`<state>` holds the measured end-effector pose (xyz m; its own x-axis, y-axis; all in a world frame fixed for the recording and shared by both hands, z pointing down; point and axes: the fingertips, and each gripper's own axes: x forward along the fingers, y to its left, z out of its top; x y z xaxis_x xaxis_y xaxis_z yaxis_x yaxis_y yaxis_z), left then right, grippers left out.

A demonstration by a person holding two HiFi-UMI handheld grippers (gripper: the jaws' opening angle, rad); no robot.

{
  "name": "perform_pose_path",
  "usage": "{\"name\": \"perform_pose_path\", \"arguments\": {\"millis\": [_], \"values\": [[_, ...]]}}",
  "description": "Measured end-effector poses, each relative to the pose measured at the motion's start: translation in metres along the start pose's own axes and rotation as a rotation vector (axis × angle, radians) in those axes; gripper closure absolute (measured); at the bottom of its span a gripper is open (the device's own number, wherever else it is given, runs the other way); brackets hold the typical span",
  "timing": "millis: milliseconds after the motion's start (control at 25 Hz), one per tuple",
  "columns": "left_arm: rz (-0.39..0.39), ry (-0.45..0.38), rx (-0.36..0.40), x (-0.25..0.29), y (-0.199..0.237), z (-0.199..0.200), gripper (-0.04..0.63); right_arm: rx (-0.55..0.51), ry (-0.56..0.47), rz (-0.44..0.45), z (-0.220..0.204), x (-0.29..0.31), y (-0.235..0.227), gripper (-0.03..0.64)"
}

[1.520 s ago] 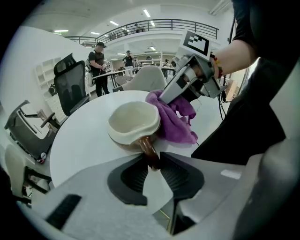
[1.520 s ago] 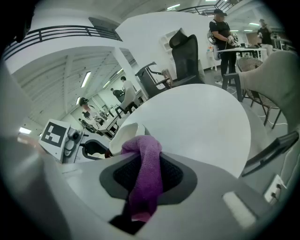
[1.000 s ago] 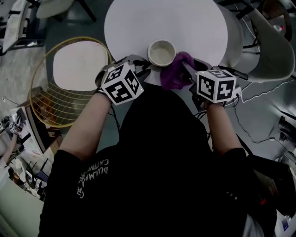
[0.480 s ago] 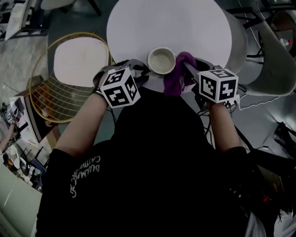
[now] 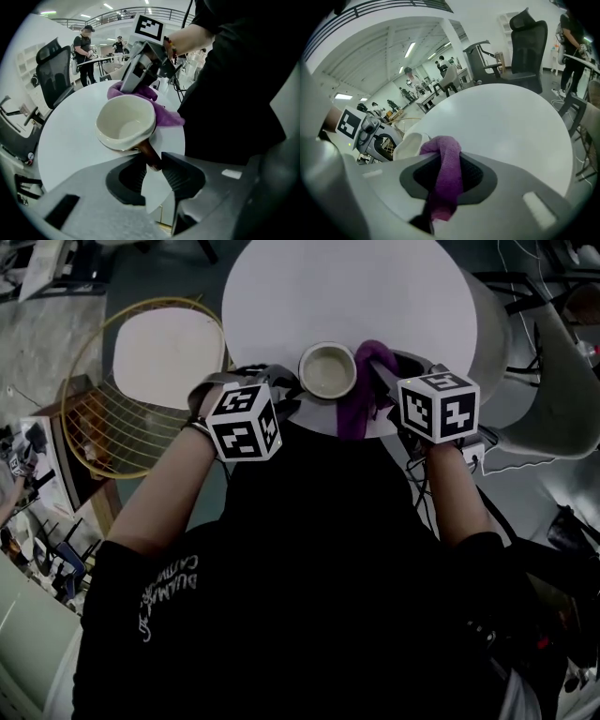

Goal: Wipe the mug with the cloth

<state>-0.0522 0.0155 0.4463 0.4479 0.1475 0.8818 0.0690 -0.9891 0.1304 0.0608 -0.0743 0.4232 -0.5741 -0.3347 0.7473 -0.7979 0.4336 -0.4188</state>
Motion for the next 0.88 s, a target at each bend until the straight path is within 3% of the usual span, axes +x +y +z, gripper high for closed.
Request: {"name": "perform_pose_path", "arguments": {"millis": [880], "values": [[-0.024,0.061,-0.017,0.004,-0.003,0.001,0.491,-0.254,0.136,0.079,0.019,0.021,-0.002,0.532]]}}
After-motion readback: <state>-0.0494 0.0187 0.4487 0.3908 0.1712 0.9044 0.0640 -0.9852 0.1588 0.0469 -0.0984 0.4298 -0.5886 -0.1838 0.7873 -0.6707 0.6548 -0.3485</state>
